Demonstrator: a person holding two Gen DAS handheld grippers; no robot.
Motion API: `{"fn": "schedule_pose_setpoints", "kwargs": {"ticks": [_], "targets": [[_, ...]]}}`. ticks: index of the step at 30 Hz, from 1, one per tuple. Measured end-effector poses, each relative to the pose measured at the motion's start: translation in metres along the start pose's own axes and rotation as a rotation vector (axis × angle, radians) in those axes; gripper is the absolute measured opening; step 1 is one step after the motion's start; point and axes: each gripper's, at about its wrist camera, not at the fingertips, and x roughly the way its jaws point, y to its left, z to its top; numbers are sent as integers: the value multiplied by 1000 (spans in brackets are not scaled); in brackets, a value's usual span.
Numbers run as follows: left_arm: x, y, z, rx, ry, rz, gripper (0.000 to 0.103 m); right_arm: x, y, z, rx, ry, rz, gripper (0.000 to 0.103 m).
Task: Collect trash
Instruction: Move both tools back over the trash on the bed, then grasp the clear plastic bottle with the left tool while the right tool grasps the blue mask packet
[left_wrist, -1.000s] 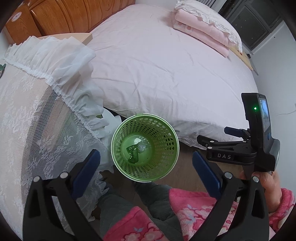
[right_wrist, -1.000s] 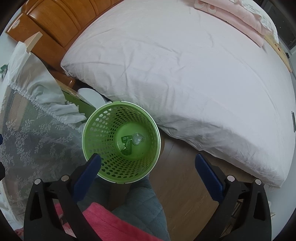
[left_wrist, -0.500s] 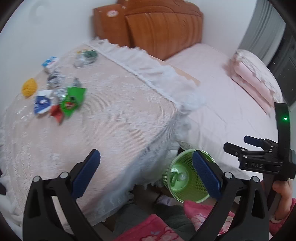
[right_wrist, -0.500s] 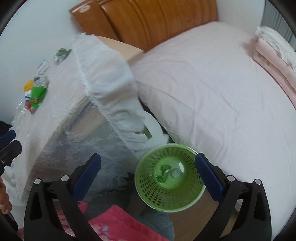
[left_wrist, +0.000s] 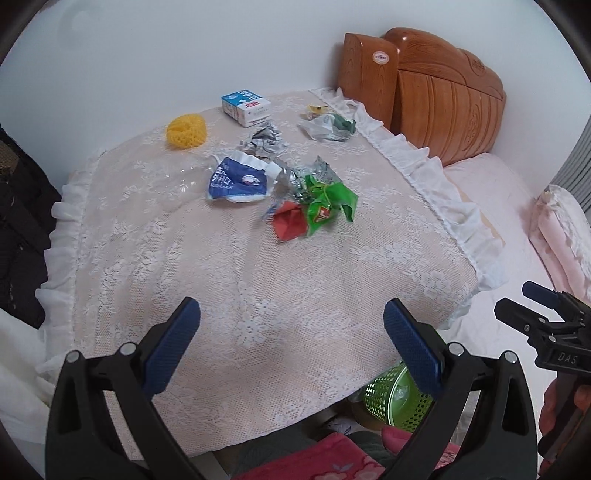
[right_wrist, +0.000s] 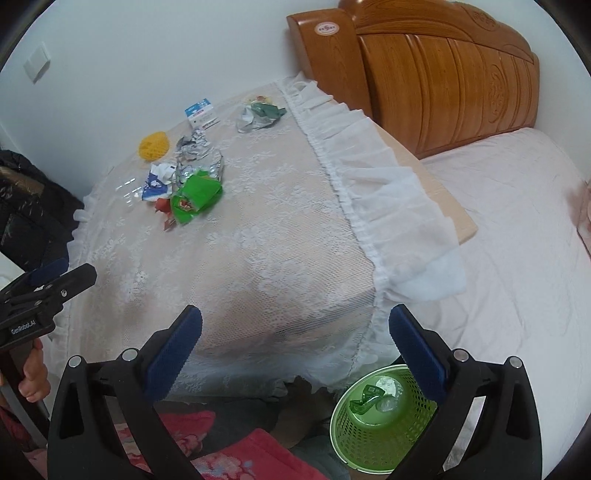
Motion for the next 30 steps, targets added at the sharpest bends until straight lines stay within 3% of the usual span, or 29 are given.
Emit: {"fn": "schedule_pose_setpoints", "kwargs": {"ticks": [8,15,20,25,30], "targets": [[15,27,21,82,-36,69,95,16,22,11,-43,37,21,101],[61,93,75,161,-50,110,95,31,49,40,-79,50,21,100],[105,133,111,202,-31,40,95,46,75,65,-108,74,25,101],[139,141,127,329,-23,-77,95,67,105,86,-168,117,7,101],[168,142,133,428,13,-113,95,88,124,103,-196,136,2,101]]}}
